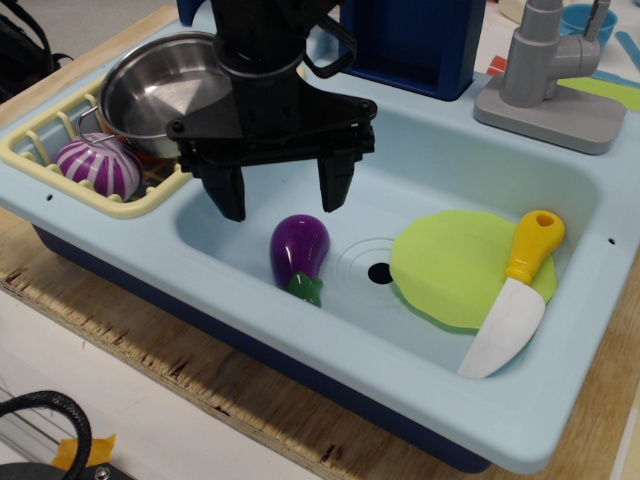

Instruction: Put eggplant into pot or pan

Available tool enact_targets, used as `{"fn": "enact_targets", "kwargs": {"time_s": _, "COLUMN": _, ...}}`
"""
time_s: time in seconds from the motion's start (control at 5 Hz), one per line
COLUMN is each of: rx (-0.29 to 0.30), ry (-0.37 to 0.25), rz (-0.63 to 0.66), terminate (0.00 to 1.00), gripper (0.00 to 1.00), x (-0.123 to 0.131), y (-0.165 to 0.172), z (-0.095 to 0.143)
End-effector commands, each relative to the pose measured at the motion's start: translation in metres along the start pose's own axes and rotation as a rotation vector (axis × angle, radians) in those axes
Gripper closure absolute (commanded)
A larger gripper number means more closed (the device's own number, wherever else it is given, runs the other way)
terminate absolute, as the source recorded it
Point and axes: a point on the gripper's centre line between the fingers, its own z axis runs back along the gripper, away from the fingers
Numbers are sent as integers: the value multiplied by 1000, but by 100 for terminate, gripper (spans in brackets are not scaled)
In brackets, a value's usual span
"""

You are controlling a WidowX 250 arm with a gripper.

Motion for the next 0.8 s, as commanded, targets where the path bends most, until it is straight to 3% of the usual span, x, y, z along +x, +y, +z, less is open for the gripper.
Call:
{"fn": "enact_targets", "kwargs": {"time_s": 0.0, "rx": 0, "ry": 0, "rz": 0, "terminate": 0, "gripper": 0, "x": 0, "y": 0, "z": 0}}
{"fn": "enact_targets", "kwargs": {"time_s": 0.6, "rx": 25, "ry": 62, "rz": 20, "terminate": 0, "gripper": 0, "x": 1, "y": -2, "z": -33}}
